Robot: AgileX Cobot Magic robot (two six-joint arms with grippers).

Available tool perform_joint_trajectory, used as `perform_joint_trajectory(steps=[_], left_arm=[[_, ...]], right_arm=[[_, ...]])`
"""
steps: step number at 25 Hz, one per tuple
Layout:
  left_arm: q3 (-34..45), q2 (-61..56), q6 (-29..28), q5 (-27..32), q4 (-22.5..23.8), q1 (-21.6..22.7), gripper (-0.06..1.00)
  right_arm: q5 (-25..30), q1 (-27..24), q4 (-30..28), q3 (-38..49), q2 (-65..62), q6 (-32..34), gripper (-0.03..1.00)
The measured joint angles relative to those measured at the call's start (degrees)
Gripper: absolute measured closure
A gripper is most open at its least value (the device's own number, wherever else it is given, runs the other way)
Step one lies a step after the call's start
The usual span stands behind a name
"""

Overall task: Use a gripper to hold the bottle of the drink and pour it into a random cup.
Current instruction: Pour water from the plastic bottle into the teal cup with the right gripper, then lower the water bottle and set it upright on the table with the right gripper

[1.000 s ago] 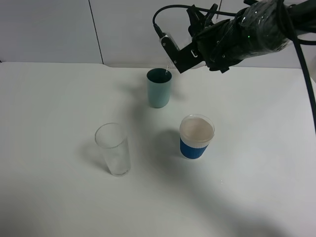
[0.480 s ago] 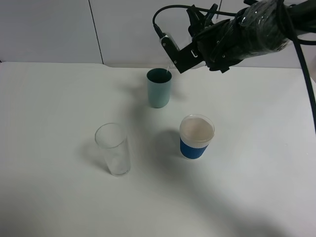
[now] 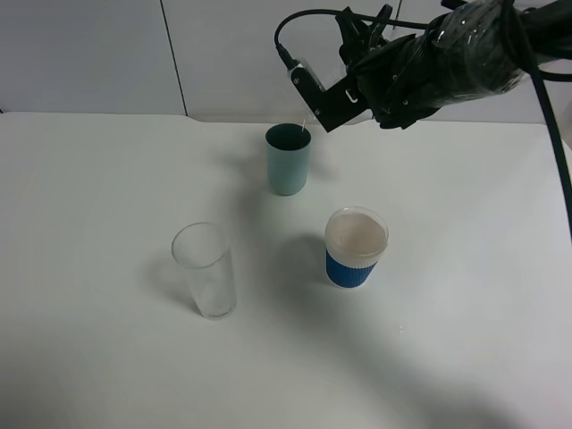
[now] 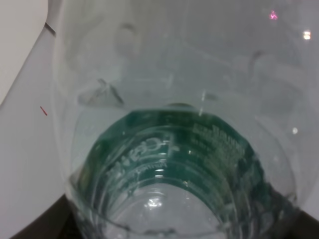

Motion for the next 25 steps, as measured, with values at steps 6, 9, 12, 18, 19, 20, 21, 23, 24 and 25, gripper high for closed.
perform_joint_trajectory(steps=[6, 9, 12, 18, 19, 20, 21, 23, 24, 25], left_arm=[[0.0, 0.0, 0.0, 0.0, 0.0, 0.0, -0.04], [0.0, 0.0, 0.0, 0.0, 0.0, 0.0, -0.04], [0.0, 0.0, 0.0, 0.0, 0.0, 0.0, -0.04], [0.0, 0.0, 0.0, 0.0, 0.0, 0.0, -0.04], [0.0, 0.0, 0.0, 0.0, 0.0, 0.0, -0.04], [0.0, 0.0, 0.0, 0.0, 0.0, 0.0, -0.04], [0.0, 0.0, 0.0, 0.0, 0.0, 0.0, -0.04], [0.0, 0.0, 0.0, 0.0, 0.0, 0.0, -0.04], [0.0, 0.0, 0.0, 0.0, 0.0, 0.0, -0.04], [0.0, 0.0, 0.0, 0.0, 0.0, 0.0, -0.04]], right_arm=[[0.0, 0.0, 0.4, -0.2, 0.0, 3.5, 0.44], [-1.0, -0.2, 3.4, -0.8, 0.0, 11.4, 0.44], [-2.1, -0.8, 7.2, -1.1, 0.0, 20.4, 0.44], [-7.5, -2.6, 14.4, -1.3, -1.3, 37.4, 0.44], [-9.3, -3.0, 15.3, -1.3, -2.3, 39.6, 0.44], [-11.1, -3.4, 16.2, -1.3, -3.2, 42.1, 0.44], [-12.6, -4.0, 17.5, -1.3, -4.3, 44.4, 0.44], [-16.0, -5.5, 20.0, -1.3, -6.9, 47.7, 0.44], [-17.3, -6.1, 21.6, -1.3, -7.9, 48.8, 0.44], [-18.2, -7.0, 23.5, -1.3, -9.1, 49.5, 0.44]])
